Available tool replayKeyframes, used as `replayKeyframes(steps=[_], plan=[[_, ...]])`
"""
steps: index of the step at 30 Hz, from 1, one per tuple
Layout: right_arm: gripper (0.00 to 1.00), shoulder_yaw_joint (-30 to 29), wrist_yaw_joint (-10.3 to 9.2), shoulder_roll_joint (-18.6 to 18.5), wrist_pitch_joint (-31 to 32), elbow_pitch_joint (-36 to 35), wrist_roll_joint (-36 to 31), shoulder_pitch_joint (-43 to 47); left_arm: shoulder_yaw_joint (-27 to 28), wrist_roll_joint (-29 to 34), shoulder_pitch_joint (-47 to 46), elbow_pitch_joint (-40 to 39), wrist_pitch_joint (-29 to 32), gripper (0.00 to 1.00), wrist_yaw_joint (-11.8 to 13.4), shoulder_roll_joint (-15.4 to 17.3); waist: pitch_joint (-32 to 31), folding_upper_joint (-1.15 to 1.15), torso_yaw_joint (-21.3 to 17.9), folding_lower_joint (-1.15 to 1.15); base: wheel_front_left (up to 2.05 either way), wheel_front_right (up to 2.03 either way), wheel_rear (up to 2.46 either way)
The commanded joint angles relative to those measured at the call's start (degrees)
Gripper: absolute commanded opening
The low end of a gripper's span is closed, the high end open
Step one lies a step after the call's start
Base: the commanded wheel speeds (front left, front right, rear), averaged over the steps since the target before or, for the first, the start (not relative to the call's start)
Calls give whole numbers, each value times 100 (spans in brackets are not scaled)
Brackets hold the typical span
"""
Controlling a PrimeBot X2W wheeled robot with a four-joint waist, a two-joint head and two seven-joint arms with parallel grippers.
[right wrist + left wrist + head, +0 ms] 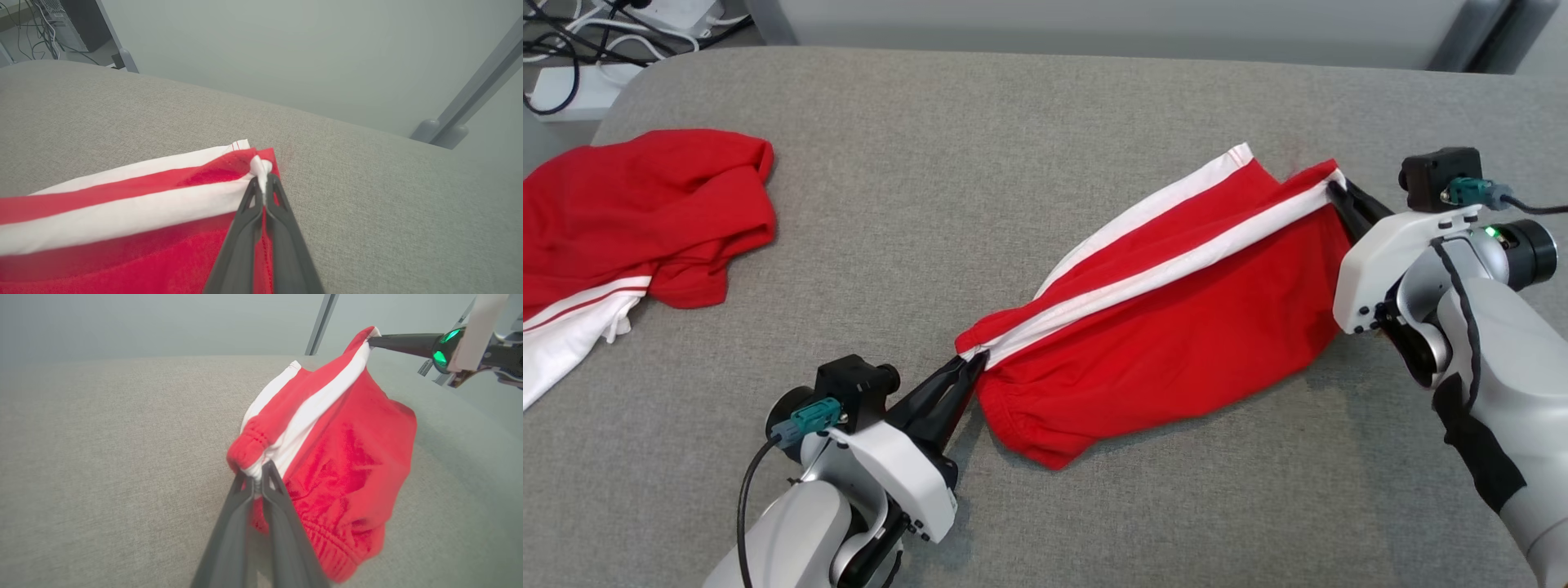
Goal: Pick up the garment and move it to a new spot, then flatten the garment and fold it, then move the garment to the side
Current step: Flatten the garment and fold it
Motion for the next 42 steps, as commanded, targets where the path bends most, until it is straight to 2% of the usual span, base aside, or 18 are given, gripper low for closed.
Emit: replayKeyframes(steps=[1, 11, 13, 17, 22, 24, 25, 26, 27, 28, 29, 30, 35, 42], plan=[[0, 191, -19, 14, -114, 116, 91, -264, 154, 62, -378, 63, -105, 0, -21, 70, 142, 0, 143, 0, 0, 0, 0], [0, 856, -19, -33, -204, 995, 509, -1075, -328, -147, -1170, 933, -285, 0, -22, -294, 487, 0, 540, 0, 0, 0, 0], [0, 958, -19, -46, -230, 1097, 574, -1185, -432, -204, -1337, 1090, -305, 5, -22, -329, 546, 0, 596, 0, 0, 0, 0], [0, 1124, -19, -48, -295, 1285, 715, -1324, -531, -246, -1599, 1429, -432, 0, -22, -413, 613, 0, 661, 0, 0, 0, 0], [0, 1267, -19, -77, -400, 1467, 885, -1417, -650, -259, -1828, 1821, -497, 0, -22, -554, 672, 0, 746, 0, 0, 0, 0], [0, 1326, -19, -77, -444, 1516, 942, -1426, -689, -333, -1887, 1911, -524, 8, -22, -627, 696, 0, 756, 0, 0, 0, 0], [0, 1326, -19, -77, -444, 1516, 942, -1426, -689, -333, -1887, 1911, -524, 8, -22, -627, 696, 0, 756, 0, 0, 0, 0], [0, 1348, -19, -83, -460, 1542, 973, -1433, -717, -354, -1919, 1952, -540, 18, -22, -651, 705, 0, 761, 0, 0, 0, 0], [40, 1368, -19, -88, -475, 1566, 1005, -1442, -737, -393, -1945, 1984, -559, 31, -22, -679, 713, 0, 765, 0, 0, 0, 0], [100, 1393, -19, -91, -494, 1586, 1028, -1452, -761, -423, -1974, 2014, -580, 46, -22, -698, 719, 0, 767, 0, 0, 0, 0], [100, 1417, -19, -91, -518, 1605, 1049, -1463, -782, -443, -2002, 2049, -601, 87, -22, -709, 723, 0, 765, 0, 0, 0, 0], [100, 1428, -19, -90, -570, 1620, 1073, -1477, -791, -465, -2029, 2082, -622, 100, -22, -725, 726, 0, 759, 0, 0, 0, 0], [100, 1486, -19, -66, -899, 1685, 1133, -1529, -751, -480, -2120, 2234, -726, 100, 13, -753, 705, 0, 696, 0, 0, 0, 0], [100, 1500, -19, 38, -1227, 1436, 1092, -1420, -355, -385, -1903, 2106, -802, 100, 372, -662, 516, 0, 484, 0, 0, 0, 0]])
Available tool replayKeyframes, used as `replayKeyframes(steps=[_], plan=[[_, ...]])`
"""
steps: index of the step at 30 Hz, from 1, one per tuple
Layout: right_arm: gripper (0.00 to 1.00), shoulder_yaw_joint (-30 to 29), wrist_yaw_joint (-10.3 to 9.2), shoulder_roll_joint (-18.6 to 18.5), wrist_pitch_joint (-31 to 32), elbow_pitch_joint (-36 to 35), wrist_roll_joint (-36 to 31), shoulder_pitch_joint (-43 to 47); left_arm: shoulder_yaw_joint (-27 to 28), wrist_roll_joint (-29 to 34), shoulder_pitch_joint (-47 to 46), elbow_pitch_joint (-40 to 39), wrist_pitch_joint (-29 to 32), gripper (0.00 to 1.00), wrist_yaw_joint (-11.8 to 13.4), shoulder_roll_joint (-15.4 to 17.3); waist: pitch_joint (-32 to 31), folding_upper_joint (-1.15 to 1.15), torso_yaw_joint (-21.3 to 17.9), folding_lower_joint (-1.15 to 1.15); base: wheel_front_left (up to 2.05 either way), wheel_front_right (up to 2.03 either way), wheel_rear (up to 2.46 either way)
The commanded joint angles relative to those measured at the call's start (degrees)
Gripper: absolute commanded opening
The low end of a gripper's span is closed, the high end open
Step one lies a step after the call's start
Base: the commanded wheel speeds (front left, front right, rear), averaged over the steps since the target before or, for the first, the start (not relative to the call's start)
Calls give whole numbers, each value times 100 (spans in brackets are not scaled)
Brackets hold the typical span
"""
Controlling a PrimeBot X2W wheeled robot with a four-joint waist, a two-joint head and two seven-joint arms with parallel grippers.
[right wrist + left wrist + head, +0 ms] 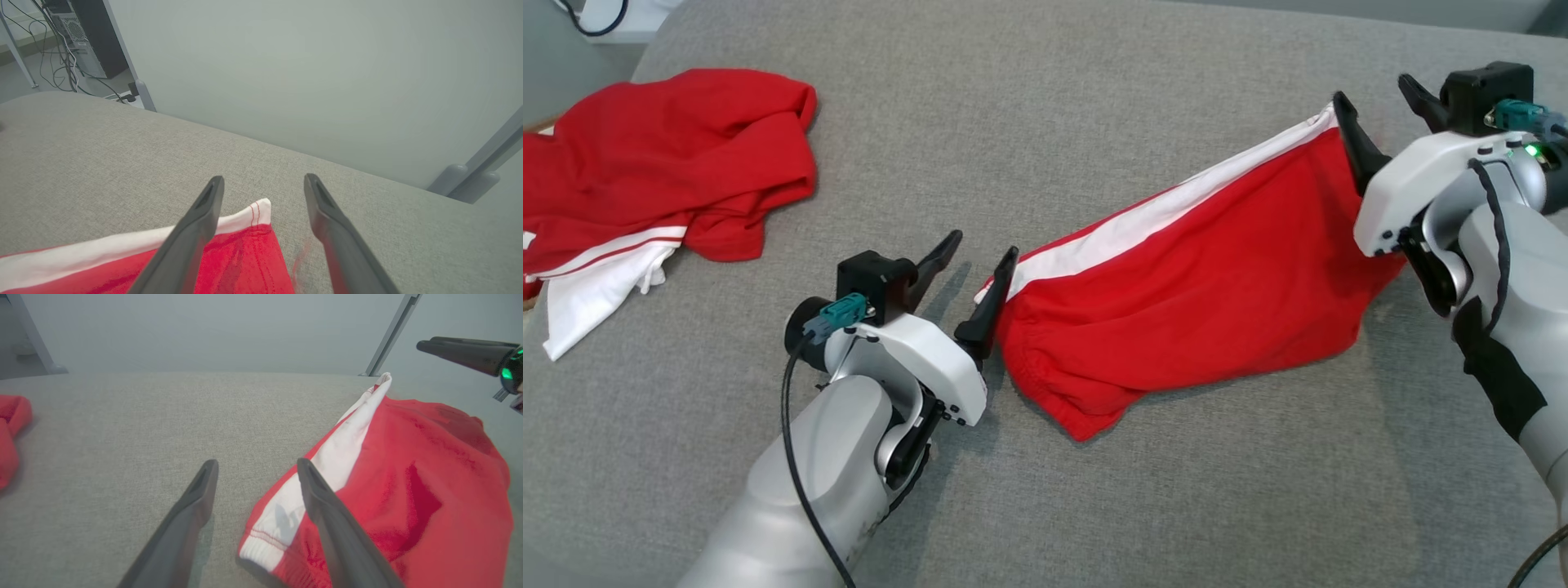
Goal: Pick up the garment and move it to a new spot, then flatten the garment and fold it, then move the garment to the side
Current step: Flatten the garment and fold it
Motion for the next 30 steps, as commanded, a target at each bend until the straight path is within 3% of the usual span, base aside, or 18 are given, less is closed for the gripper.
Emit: replayKeyframes(steps=[1, 7, 12, 22, 30], plan=[[100, -5, -17, 48, -102, -282, -16, 120, 287, 89, 24, -257, -73, 100, 103, 200, -83, 0, -80, 0, 0, 0, 0], [100, -1024, -17, -37, -108, -1554, -523, 821, 1078, 628, 761, -1417, -76, 100, 544, 378, -330, 0, -304, 0, 0, 0, 0], [100, -2168, -17, 363, -108, -2722, -1345, 1999, 1793, 1107, 1692, -2289, -77, 100, 782, 326, -710, 0, -515, 0, 0, 0, 0], [100, -2655, -17, 760, -109, -3826, -1991, 3585, 2638, 1629, 2886, -2928, -77, 100, 747, 123, -1432, 0, -782, 0, 0, 0, 0], [100, -3004, -17, 873, -109, -4198, -2112, 4427, 2950, 1940, 3401, -3131, -77, 100, 623, -43, -1723, 0, -917, 0, 0, 0, 0]])
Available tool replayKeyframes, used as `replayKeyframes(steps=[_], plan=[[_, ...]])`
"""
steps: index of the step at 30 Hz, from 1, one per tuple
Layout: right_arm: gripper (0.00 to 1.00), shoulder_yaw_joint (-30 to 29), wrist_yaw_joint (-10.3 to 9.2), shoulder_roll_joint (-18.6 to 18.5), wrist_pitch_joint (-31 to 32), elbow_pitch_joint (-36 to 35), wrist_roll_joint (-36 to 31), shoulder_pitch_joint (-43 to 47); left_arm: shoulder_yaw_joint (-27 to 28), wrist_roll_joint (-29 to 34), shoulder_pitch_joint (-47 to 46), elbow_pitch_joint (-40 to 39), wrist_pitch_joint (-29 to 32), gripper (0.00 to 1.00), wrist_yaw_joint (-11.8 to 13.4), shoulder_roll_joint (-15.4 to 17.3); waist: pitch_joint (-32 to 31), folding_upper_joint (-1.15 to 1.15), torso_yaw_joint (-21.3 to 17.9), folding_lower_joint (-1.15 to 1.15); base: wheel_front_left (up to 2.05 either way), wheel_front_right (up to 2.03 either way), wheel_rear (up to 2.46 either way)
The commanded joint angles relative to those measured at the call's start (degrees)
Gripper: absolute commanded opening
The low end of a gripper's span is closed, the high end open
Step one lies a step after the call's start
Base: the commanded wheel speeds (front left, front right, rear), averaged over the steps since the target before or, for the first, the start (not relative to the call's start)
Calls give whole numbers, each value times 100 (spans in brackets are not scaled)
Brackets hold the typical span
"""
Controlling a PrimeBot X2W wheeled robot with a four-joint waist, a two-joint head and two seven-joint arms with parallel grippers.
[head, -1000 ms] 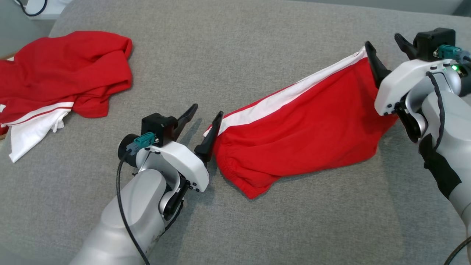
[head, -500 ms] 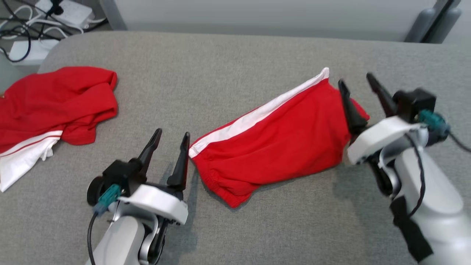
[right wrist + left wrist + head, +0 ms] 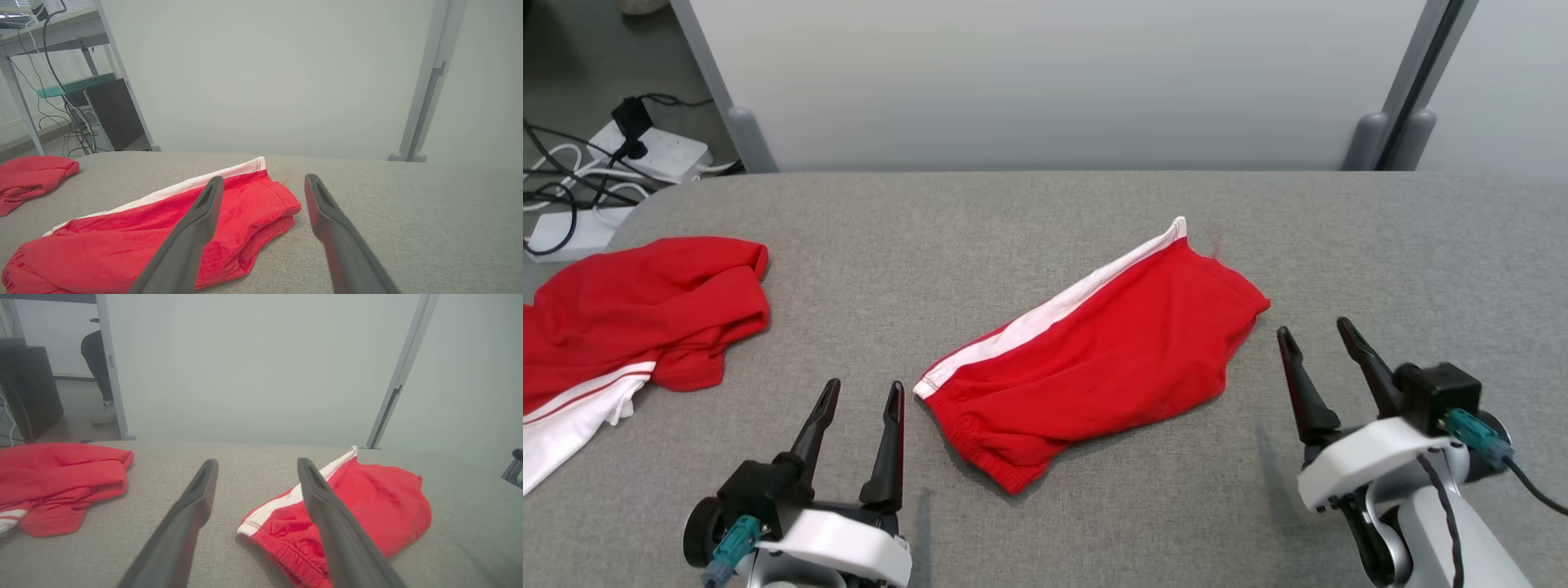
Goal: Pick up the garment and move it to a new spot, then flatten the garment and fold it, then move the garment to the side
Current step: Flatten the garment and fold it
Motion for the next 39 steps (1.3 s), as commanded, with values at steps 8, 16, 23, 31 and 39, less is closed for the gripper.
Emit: replayKeyframes(steps=[8, 16, 23, 31, 39], plan=[[100, -376, -17, 68, -60, -507, 76, 514, 407, 391, 227, -460, -33, 100, -104, -166, -153, 0, -65, 0, 0, 0, 0], [100, -513, -17, 135, -60, -575, 432, 882, 427, 594, 443, -559, -33, 100, -254, -263, -180, 0, -45, 0, 0, 0, 0], [100, -263, -17, 180, -60, -69, 1861, 401, 382, 713, 342, -596, -34, 100, -364, -295, 13, 0, 117, 0, 0, 0, 0], [100, 150, -17, -102, 527, 1157, 3588, -818, 315, 725, 58, -531, -34, 100, -457, -312, 347, 0, 469, 0, 0, 0, 0], [100, 145, -17, -243, 1030, 2304, 4041, -1679, 89, 582, -116, -469, -34, 100, -433, -315, 611, 0, 783, 0, 0, 0, 0]])
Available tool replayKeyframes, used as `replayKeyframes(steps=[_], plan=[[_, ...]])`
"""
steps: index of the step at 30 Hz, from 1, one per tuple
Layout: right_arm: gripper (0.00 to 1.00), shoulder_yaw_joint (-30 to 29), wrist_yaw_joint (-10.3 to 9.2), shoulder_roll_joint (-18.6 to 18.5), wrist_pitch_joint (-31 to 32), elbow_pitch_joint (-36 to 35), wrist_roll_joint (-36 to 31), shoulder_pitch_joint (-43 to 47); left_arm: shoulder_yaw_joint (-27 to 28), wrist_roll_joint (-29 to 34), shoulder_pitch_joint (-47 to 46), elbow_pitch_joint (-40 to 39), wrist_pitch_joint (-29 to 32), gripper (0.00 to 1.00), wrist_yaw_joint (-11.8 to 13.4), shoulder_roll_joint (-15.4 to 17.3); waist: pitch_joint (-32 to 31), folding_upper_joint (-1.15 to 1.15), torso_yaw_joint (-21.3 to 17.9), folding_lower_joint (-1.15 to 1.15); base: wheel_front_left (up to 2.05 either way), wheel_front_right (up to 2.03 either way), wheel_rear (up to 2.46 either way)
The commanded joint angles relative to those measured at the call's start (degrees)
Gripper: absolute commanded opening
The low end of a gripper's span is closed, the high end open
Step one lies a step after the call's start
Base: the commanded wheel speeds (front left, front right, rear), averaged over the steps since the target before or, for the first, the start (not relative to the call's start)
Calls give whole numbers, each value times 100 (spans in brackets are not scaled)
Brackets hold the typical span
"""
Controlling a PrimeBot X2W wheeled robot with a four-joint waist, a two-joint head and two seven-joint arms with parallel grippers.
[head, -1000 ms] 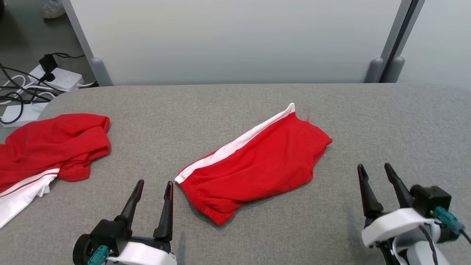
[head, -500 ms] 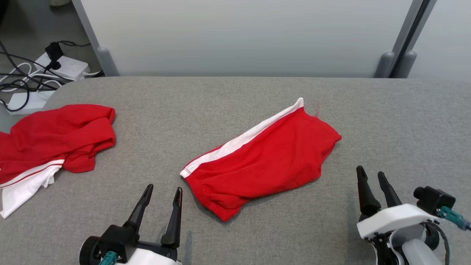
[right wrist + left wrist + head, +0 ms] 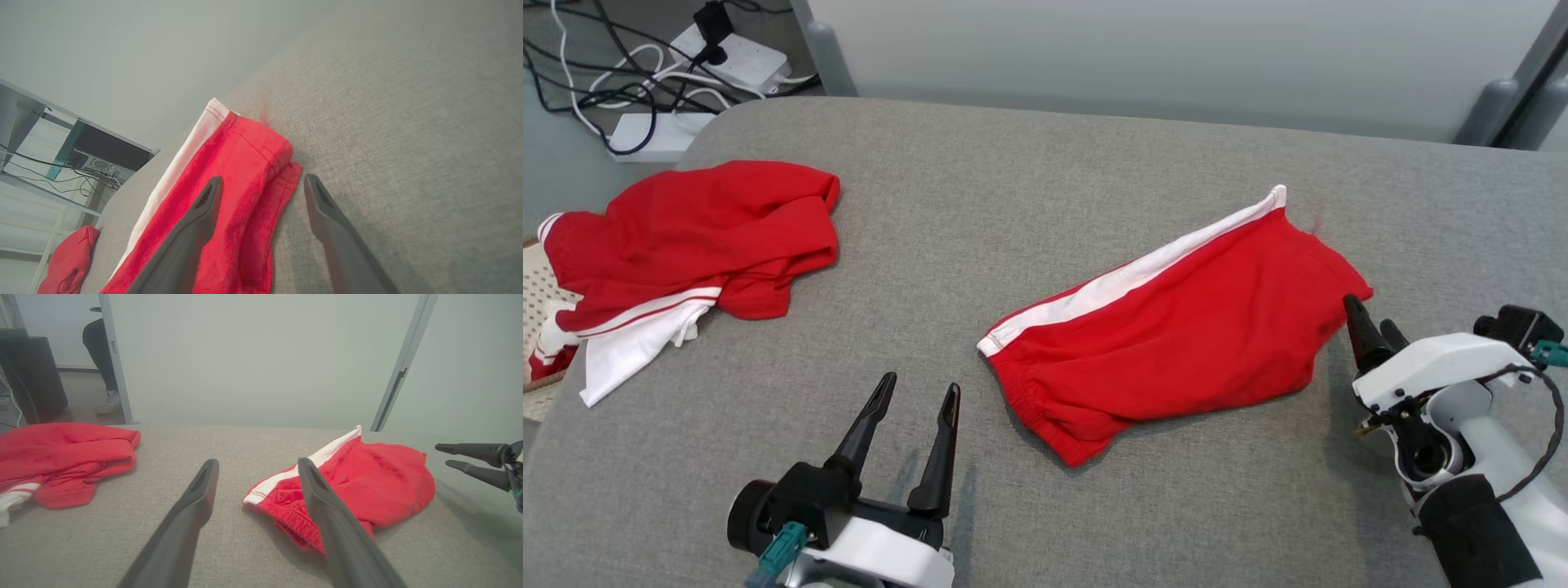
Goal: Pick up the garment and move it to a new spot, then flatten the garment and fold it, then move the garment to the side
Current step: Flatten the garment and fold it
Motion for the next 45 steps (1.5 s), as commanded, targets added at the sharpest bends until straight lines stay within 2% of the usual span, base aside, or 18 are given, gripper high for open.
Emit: replayKeyframes(steps=[1, 9, 17, 18, 19, 27, 33, 40, 45], plan=[[100, 111, 12, -28, 24, 23, 36, -239, 150, -41, -320, -117, -34, 100, 7, 13, 130, 0, 126, 0, 0, 0, 0], [100, 84, 12, -180, 433, 1135, 147, -931, -32, -170, -519, -110, -34, 100, 41, 12, 445, 0, 404, 0, 0, 0, 0], [100, 91, 12, -84, 841, 1780, 212, -1296, -123, -264, -654, -116, -34, 100, 87, 12, 572, 0, 490, 0, 0, 0, 0], [46, 110, 12, -83, 853, 1815, 191, -1312, -119, -270, -665, -117, -34, 100, 93, 12, 576, 0, 486, 0, 0, 0, 0], [0, 118, 12, -87, 832, 1843, 175, -1325, -110, -274, -673, -119, -34, 100, 100, 12, 578, 0, 476, 0, 0, 0, 0], [0, 141, 12, -96, 600, 1932, 125, -1291, -7, -259, -655, -135, -34, 100, 120, 12, 514, 0, 293, 0, 0, 0, 0], [0, 151, 12, -76, 268, 1633, 215, -1072, 45, -215, -600, -140, -34, 100, 88, 12, 408, 0, 93, 0, 0, 0, 0], [0, 160, 12, -37, -590, 1201, 281, -496, 152, -166, -454, -155, -34, 100, 63, 12, 202, 0, -218, 0, 0, 0, 0], [0, 135, 12, 16, -869, 1107, 271, -225, 197, -146, -380, -153, -34, 100, 45, 12, 87, 0, -390, 0, 0, 0, 0]])
